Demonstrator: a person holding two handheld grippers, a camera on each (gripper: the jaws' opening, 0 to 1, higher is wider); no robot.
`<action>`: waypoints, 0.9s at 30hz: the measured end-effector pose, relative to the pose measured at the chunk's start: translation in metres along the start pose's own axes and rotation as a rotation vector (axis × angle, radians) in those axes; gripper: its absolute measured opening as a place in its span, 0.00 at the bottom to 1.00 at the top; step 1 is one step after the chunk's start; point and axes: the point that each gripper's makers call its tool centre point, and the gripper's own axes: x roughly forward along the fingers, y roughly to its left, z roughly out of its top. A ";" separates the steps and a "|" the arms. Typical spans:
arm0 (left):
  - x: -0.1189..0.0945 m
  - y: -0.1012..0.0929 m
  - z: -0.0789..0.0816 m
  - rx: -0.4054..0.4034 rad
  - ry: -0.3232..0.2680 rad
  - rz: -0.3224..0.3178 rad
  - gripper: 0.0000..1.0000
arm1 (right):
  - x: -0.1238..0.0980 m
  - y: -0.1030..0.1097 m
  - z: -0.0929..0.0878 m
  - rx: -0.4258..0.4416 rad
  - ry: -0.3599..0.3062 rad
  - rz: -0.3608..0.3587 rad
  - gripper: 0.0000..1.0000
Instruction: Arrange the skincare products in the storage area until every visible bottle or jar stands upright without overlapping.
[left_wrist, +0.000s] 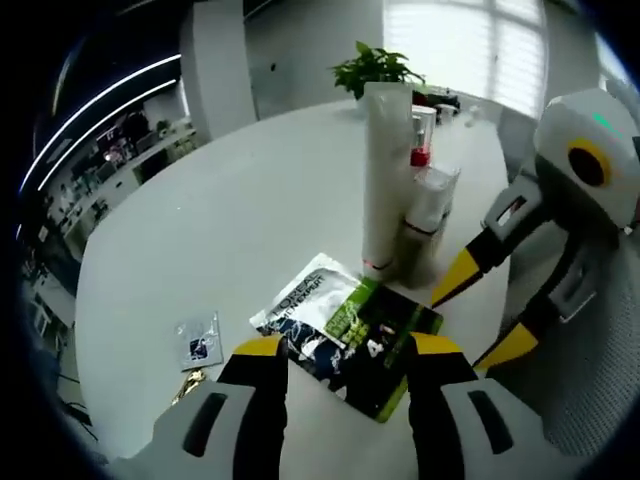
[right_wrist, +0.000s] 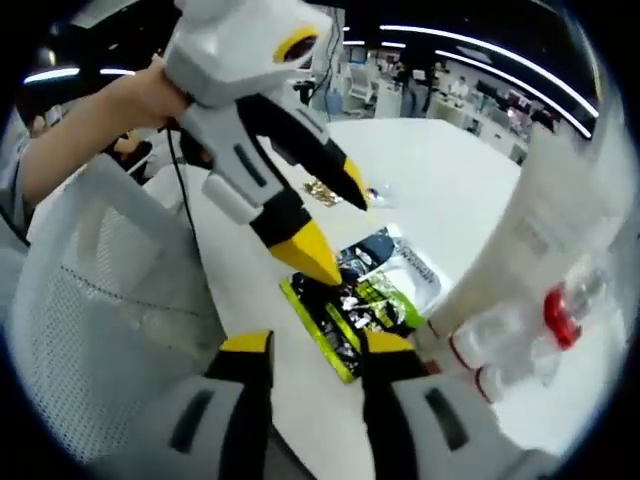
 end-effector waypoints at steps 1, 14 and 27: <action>-0.002 -0.001 0.000 -0.001 -0.001 0.002 0.48 | -0.002 0.000 0.002 0.003 -0.010 0.000 0.37; -0.028 -0.010 0.007 -0.017 -0.029 0.007 0.59 | -0.038 0.000 0.019 0.002 -0.103 -0.046 0.44; -0.043 -0.017 0.014 -0.006 -0.059 -0.002 0.74 | -0.068 -0.018 0.022 0.051 -0.149 -0.126 0.63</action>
